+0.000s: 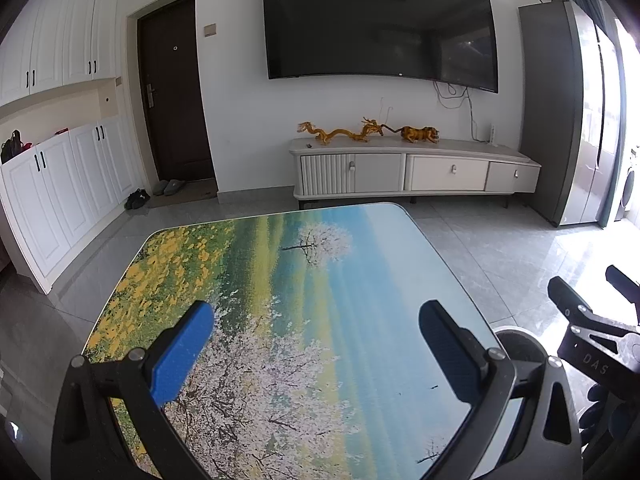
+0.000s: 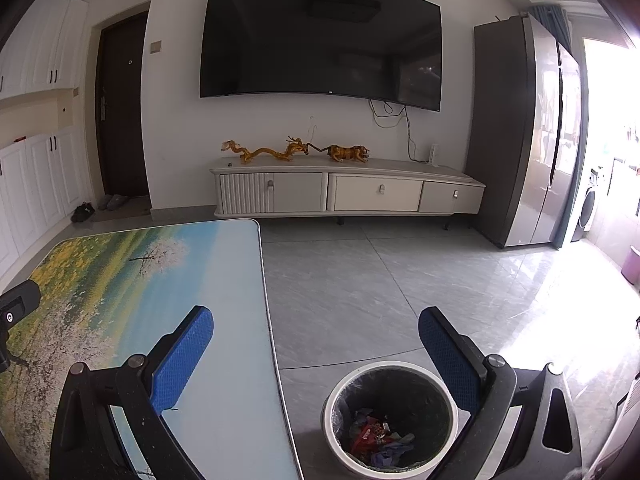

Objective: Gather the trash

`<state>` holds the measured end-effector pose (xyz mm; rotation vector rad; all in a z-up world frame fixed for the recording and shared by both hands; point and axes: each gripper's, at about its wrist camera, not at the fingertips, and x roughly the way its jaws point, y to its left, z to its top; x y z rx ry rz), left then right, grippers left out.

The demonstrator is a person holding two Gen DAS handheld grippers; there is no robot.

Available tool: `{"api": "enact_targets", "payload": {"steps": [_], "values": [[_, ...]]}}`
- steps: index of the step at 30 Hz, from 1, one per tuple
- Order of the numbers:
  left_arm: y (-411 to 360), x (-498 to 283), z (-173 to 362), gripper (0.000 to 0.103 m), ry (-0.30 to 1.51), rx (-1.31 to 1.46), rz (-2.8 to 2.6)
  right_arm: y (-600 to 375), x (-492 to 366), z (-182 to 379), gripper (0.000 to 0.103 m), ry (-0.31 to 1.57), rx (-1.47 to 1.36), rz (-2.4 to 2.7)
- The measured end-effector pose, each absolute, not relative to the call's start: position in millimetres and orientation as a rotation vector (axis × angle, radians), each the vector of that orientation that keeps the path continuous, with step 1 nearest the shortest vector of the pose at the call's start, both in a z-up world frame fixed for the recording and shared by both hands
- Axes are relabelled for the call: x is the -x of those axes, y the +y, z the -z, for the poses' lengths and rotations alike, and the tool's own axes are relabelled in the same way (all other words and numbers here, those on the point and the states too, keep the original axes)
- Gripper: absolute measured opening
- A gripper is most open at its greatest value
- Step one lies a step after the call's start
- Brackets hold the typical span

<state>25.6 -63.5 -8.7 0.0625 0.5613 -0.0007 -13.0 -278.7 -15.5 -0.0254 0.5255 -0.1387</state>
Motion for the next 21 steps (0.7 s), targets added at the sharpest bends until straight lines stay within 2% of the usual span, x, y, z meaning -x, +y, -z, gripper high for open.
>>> {"api": "enact_targets", "payload": {"steps": [21], "values": [[-61.4, -27.4, 10.7, 0.103, 0.592, -0.059, 0.033, -276.5, 12.5, 21.0, 0.103, 0.555, 0.059, 0.163]]}}
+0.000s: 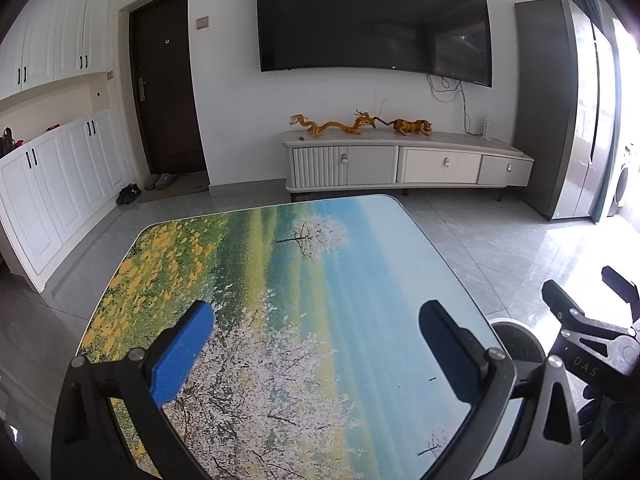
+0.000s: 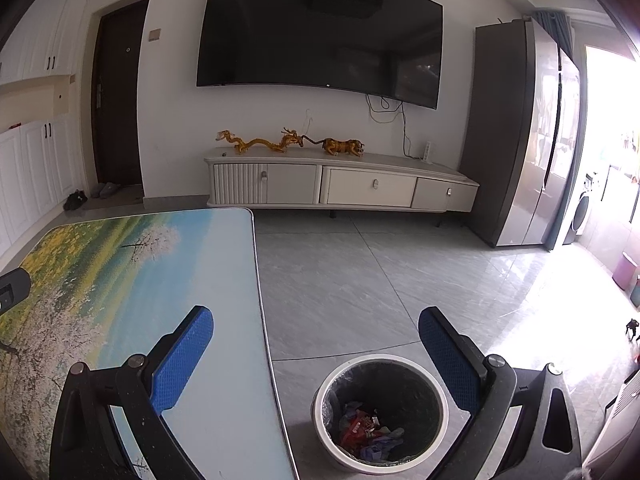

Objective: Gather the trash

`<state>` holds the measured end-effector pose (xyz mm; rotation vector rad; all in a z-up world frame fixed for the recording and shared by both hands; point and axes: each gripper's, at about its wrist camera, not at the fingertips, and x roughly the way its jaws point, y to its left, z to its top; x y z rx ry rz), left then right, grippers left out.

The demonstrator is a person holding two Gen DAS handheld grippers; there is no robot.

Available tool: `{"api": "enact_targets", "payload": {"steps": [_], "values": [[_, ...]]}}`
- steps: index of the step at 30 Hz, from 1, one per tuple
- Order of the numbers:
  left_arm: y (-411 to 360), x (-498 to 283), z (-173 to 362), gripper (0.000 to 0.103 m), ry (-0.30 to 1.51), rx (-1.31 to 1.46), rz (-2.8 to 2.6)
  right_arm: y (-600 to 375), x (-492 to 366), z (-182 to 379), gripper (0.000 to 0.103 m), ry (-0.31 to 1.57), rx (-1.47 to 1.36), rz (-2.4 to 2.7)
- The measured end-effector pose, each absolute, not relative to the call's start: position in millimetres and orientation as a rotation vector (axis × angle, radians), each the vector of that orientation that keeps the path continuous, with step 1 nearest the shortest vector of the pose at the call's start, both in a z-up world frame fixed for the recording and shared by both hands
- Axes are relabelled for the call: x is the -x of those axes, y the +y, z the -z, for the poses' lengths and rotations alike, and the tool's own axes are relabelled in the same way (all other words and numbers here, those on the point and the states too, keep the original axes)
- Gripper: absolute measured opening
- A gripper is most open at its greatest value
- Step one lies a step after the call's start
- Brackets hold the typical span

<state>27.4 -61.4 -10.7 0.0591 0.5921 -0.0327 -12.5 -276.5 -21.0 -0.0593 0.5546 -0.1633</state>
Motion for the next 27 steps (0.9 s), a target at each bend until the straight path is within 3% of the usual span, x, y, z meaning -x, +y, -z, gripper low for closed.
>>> {"api": "enact_targets", "payload": {"steps": [27], "values": [[-62.1, -27.2, 13.2, 0.103, 0.606, -0.067, 0.047, -282.3, 15.2, 23.3, 0.103, 0.562, 0.061, 0.186]]}}
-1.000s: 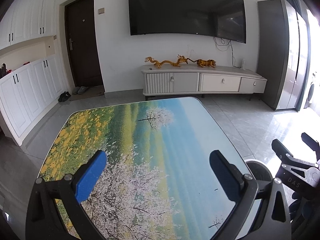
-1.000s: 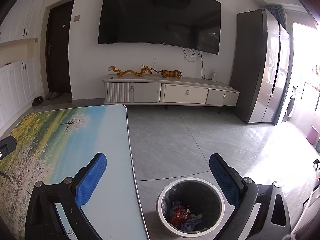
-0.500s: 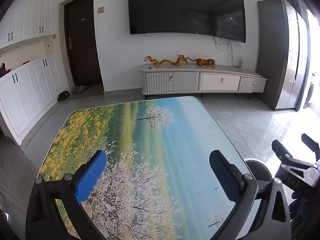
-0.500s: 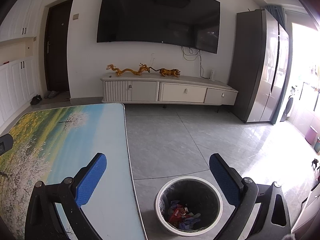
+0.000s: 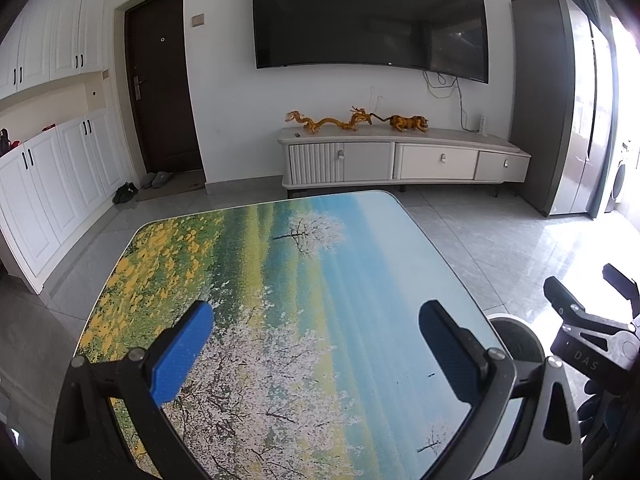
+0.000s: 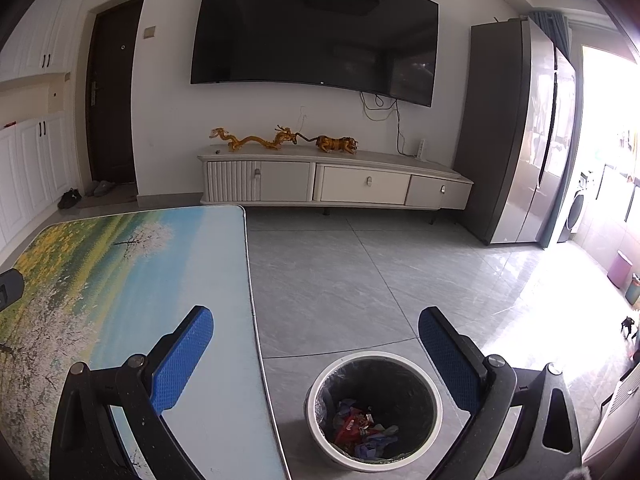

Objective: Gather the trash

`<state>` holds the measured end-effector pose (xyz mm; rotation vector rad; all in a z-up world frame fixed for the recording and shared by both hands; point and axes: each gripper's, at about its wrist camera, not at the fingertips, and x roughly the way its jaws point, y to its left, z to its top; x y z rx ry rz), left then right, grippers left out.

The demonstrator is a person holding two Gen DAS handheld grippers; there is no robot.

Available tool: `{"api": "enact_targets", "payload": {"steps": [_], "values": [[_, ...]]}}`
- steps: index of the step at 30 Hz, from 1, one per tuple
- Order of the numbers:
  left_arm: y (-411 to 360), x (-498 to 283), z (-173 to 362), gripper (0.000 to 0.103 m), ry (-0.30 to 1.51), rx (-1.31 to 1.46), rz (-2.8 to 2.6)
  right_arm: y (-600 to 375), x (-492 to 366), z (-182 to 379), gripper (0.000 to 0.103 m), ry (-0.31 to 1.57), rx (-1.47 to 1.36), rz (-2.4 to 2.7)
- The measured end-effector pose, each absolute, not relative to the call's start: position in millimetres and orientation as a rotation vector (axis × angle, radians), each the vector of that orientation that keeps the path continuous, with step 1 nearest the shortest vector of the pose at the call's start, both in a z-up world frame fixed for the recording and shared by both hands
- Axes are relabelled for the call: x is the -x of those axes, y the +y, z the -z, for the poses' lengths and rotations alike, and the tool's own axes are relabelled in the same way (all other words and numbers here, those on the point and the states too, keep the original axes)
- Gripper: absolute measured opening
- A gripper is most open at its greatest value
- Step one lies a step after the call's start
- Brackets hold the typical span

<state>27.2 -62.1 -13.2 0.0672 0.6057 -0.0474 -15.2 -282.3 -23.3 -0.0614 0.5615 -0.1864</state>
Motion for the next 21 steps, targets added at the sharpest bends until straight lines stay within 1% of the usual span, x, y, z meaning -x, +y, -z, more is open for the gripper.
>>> {"api": "enact_targets", "payload": {"steps": [21], "values": [[-61.9, -30.2, 15.3, 0.103, 0.633, -0.059, 0.053, -281.8, 17.5, 24.4, 0.103, 0.567, 0.064, 0.19]]}}
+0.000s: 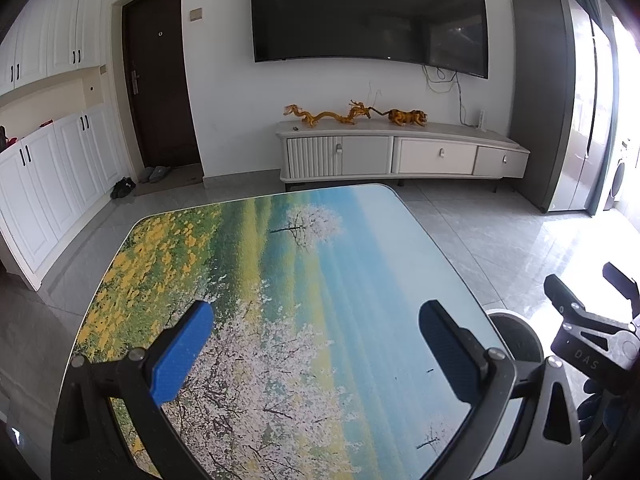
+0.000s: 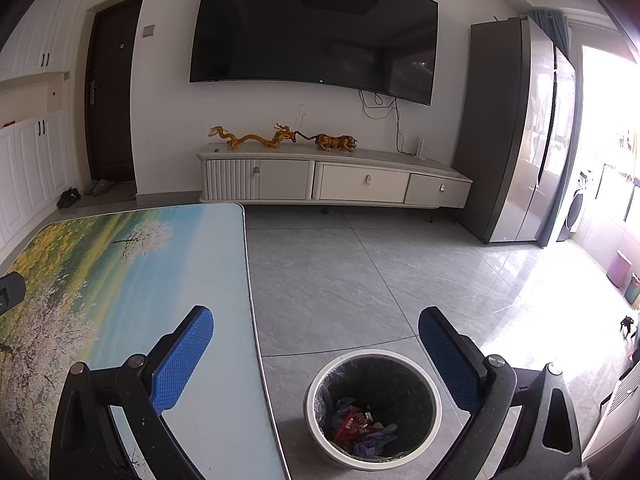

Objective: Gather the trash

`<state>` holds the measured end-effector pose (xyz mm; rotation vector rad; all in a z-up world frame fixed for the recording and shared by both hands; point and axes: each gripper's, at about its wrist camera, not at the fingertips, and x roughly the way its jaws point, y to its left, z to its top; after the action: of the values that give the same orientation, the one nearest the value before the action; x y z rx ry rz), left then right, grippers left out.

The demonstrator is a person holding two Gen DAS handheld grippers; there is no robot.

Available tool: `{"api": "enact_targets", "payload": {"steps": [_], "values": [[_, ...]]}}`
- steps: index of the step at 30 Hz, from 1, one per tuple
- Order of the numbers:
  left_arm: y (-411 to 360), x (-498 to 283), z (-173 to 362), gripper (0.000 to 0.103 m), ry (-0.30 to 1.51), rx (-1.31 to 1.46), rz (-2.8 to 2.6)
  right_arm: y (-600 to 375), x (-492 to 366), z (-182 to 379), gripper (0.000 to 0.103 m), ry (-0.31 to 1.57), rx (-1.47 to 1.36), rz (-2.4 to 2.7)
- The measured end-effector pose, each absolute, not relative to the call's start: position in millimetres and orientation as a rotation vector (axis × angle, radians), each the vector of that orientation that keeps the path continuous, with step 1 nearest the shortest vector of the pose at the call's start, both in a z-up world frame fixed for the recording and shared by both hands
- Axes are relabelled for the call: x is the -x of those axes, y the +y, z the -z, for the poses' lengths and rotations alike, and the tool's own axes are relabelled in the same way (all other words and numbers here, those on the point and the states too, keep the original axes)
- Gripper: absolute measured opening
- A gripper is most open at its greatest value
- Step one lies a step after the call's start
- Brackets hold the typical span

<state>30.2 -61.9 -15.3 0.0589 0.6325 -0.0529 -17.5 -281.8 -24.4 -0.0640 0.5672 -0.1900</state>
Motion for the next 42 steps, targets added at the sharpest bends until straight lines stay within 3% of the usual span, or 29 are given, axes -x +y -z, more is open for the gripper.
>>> {"api": "enact_targets", "payload": {"steps": [42], "values": [[-57.4, -32.6, 16.5, 0.103, 0.646, -0.031, 0.046, -281.5, 18.2, 26.0, 0.103, 0.568, 0.06, 0.205]]}}
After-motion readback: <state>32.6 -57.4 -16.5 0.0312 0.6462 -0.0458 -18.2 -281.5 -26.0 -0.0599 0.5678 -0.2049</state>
